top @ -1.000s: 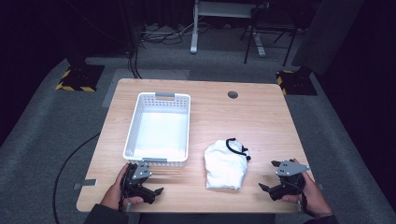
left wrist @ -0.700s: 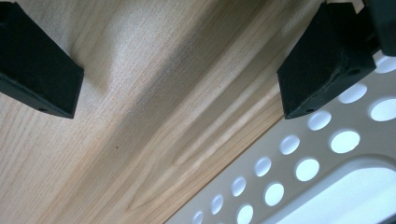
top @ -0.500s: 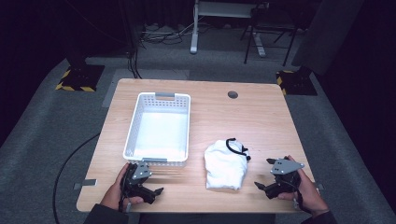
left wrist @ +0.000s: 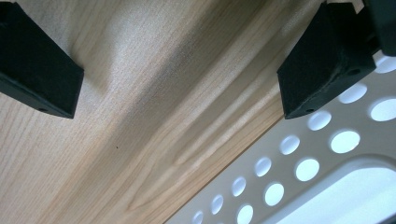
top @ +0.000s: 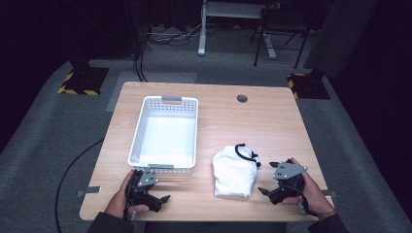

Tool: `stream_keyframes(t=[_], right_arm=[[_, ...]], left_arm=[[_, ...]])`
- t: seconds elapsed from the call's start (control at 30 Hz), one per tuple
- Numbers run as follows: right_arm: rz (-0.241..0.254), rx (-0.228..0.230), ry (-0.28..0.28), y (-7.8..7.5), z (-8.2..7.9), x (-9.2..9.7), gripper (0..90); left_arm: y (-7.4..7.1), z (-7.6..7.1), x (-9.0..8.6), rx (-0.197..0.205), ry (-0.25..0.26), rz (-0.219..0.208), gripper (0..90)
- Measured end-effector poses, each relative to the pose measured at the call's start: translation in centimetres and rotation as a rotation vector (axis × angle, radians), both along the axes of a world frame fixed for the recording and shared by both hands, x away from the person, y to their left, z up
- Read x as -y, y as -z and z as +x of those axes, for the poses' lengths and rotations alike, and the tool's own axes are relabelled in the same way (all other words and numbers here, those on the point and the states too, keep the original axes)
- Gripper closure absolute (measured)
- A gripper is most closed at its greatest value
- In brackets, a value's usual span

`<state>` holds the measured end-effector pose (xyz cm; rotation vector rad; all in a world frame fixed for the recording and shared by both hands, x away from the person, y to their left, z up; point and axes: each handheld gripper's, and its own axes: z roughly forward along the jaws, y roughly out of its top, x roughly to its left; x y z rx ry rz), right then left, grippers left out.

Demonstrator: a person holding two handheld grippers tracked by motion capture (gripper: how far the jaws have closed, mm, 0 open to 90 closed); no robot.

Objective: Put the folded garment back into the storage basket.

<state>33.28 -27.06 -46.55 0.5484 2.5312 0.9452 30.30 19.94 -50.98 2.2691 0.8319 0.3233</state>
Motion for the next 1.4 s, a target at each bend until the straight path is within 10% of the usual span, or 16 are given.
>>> stream_keyframes(t=[1.4], right_arm=[[-0.025, -0.012, -0.142, 0.2, 1.9, -5.7, 9.9]], left_arm=[[0.0, 0.0, 0.0, 0.001, 0.0, 0.0, 0.2]])
